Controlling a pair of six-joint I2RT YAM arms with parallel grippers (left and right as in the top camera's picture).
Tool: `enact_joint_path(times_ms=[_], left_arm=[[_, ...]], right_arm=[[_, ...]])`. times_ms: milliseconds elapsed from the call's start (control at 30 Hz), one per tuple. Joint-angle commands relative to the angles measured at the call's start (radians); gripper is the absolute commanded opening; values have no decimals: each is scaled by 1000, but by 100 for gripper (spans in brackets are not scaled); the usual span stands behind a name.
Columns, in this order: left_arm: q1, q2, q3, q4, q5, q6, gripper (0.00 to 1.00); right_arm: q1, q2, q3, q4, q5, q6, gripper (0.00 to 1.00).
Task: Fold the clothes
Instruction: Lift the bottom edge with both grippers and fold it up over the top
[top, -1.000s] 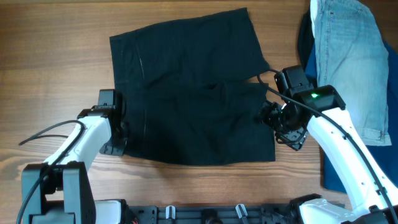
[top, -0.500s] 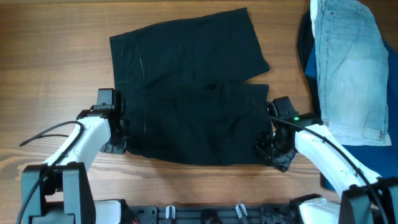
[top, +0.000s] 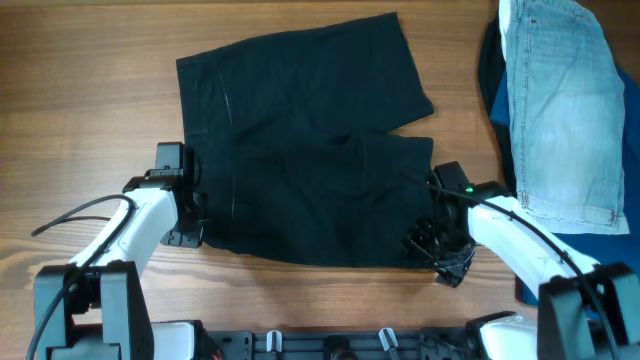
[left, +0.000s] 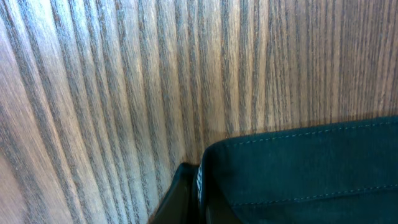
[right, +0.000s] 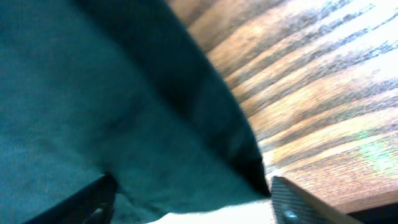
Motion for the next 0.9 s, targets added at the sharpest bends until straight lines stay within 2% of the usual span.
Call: enact_joint_path(times_ms=[0,67,100,167,200,300,367,400,567,667,867], left_arm=[[-3,87,-71,60,133,-2,4],[-3,87,-71,61,129,-2,4],[-3,87,-71,60,127,2,4],[-3,87,-71,60,122,2,4],[-3,84,-69,58,138,3,4],[-3,49,-32,47,205,142,4],[-3,-15,36,-19,217,285,4],[-3,-50,69,-61,209,314,4],[-3,-331,259,-262,109,410,4],[-3,-457,320,-298,88,470,4],[-3,-698,377,-400,80,470,4]], right_arm=[[4,78,-15,46,9,35,83],[4,113,-15,76,10,56,73],[3,121,-15,84,22,56,55],[1,121,-8,97,60,55,8],[-3,121,3,98,72,51,4],[-28,100,64,86,97,-41,4],[-66,64,156,39,98,-143,4],[-93,41,216,1,98,-195,4],[-201,-98,504,-180,120,-401,4],[-235,-150,605,-261,120,-447,4],[-247,-307,742,-407,141,-491,4]])
